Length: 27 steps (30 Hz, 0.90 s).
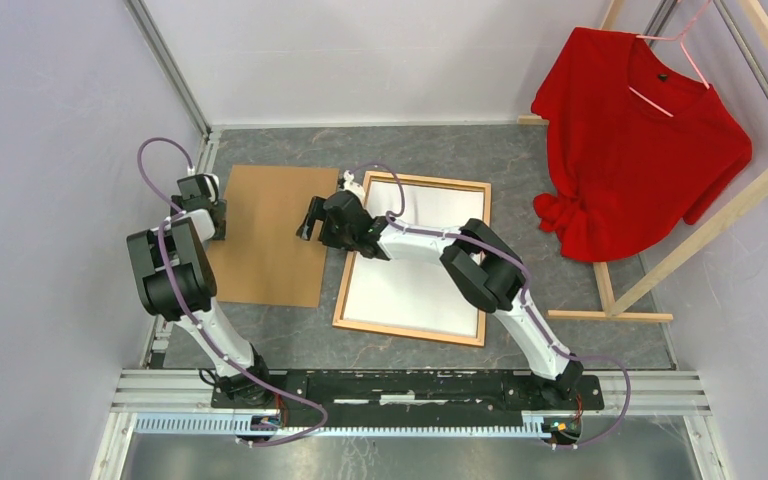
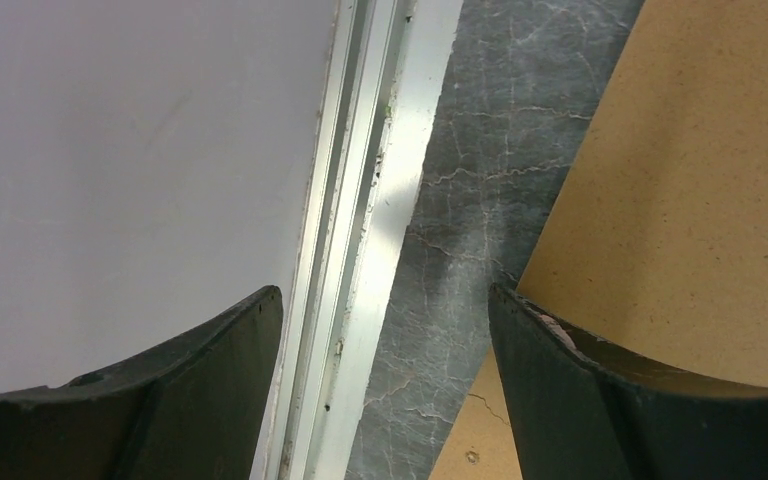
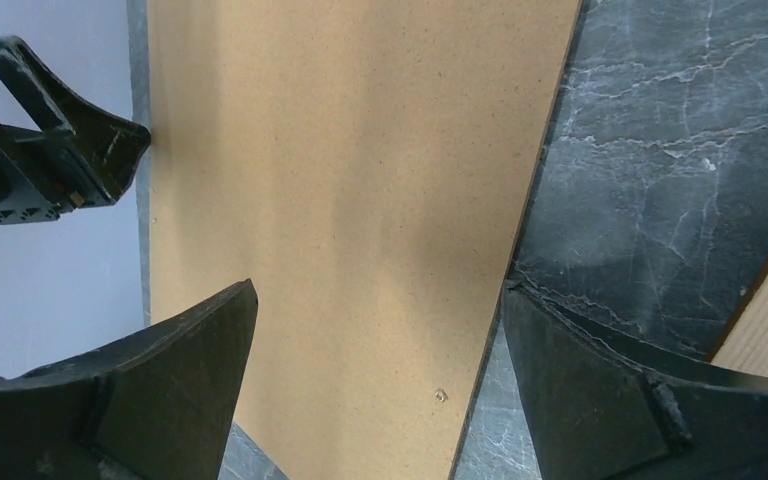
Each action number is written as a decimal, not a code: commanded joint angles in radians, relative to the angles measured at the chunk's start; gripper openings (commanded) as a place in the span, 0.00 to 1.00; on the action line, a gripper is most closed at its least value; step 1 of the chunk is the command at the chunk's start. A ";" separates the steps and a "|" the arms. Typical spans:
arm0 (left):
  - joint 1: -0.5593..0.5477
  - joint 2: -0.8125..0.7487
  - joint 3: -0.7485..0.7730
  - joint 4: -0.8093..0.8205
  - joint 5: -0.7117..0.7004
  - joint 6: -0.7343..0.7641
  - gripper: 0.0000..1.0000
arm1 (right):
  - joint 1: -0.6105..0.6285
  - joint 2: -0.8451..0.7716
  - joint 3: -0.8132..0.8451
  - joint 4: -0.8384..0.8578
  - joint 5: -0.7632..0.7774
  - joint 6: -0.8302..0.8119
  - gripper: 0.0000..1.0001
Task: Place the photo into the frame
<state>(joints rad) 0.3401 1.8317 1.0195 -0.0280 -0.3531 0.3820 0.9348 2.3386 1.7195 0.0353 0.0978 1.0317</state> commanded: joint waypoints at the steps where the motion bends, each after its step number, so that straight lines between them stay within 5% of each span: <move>1: -0.025 0.069 -0.060 -0.227 0.217 0.030 0.83 | 0.005 0.003 -0.028 0.051 -0.036 0.069 0.98; 7: -0.026 0.085 -0.072 -0.237 0.240 0.063 0.82 | -0.013 -0.115 -0.202 0.437 -0.192 0.212 0.98; 18: -0.029 0.075 -0.080 -0.269 0.315 0.104 0.82 | 0.016 -0.182 -0.261 0.874 -0.290 0.388 0.95; 27: -0.030 0.054 -0.094 -0.288 0.333 0.134 0.81 | 0.021 -0.168 -0.266 1.000 -0.321 0.442 0.92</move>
<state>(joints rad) 0.3374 1.8133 1.0073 -0.0395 -0.2123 0.5129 0.9379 2.2246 1.4227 0.8730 -0.1474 1.4220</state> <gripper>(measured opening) 0.813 0.924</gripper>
